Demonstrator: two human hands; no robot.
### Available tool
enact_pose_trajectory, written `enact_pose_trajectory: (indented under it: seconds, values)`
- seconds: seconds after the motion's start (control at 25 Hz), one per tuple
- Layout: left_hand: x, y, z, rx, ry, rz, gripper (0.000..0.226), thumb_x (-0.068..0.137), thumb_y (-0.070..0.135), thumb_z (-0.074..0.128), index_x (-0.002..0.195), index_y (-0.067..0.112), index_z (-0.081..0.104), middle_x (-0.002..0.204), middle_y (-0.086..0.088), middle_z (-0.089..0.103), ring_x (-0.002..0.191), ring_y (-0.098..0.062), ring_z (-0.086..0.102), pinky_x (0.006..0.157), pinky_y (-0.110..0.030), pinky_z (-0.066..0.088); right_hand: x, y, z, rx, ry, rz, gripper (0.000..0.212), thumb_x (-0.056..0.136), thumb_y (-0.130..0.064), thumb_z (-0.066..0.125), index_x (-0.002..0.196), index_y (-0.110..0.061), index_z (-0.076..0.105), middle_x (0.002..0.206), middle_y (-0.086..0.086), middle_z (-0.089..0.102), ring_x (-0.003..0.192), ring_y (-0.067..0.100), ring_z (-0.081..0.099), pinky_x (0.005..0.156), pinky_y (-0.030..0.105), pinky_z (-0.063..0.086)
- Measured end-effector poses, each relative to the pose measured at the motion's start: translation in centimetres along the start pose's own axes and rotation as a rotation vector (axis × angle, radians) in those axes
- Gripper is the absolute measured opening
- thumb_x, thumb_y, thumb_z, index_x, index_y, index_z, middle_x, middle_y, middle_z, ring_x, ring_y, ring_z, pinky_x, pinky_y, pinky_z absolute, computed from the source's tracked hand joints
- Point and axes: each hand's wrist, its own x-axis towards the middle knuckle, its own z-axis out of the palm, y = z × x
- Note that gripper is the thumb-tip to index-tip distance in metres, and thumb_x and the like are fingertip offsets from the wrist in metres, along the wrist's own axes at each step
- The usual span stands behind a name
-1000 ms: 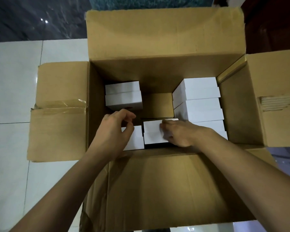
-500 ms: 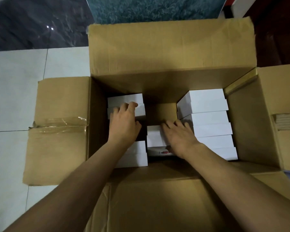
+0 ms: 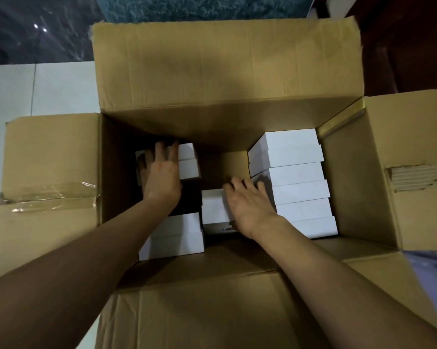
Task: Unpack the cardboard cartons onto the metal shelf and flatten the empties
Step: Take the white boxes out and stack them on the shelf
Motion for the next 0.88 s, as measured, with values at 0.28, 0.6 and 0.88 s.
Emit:
enact_pose_trajectory:
  seconds: [0.28,0.6,0.88]
  values:
    - [0.8,-0.4,-2.2,-0.068,-0.098,0.024,0.091,0.078,0.010,0.080,0.149,0.029,0.026,0.151,-0.011,0.030,0.136,-0.038,0.037,0.104,-0.053,0.044,-0.5,-0.5,0.2,0.088,-0.056,0.063,0.104,0.071,-0.008,0.086,0.153,-0.018,0.023,0.155,0.010,0.034,0.145,0.033,0.030,0.122,0.056,0.018]
    - [-1.8,-0.5,-5.8,-0.036,-0.006,0.104,0.095,0.073,0.023,0.086,0.150,0.031,0.030,0.145,-0.013,0.037,0.136,-0.038,0.035,0.116,-0.053,0.032,-4.8,0.4,-1.9,0.316,0.061,0.137,0.101,0.075,-0.030,0.087,0.152,-0.037,0.023,0.147,0.010,0.033,0.137,0.034,0.033,0.112,0.045,0.037]
    - [-5.0,-1.0,-9.9,-0.141,0.072,0.163,0.098,0.070,0.042,0.087,0.150,0.029,0.033,0.138,-0.013,0.039,0.129,-0.039,0.036,0.112,-0.053,0.032,-10.1,1.3,-4.5,0.509,0.227,0.206,0.097,0.070,-0.033,0.087,0.147,-0.039,0.028,0.133,0.005,0.037,0.125,0.027,0.038,0.101,0.040,0.041]
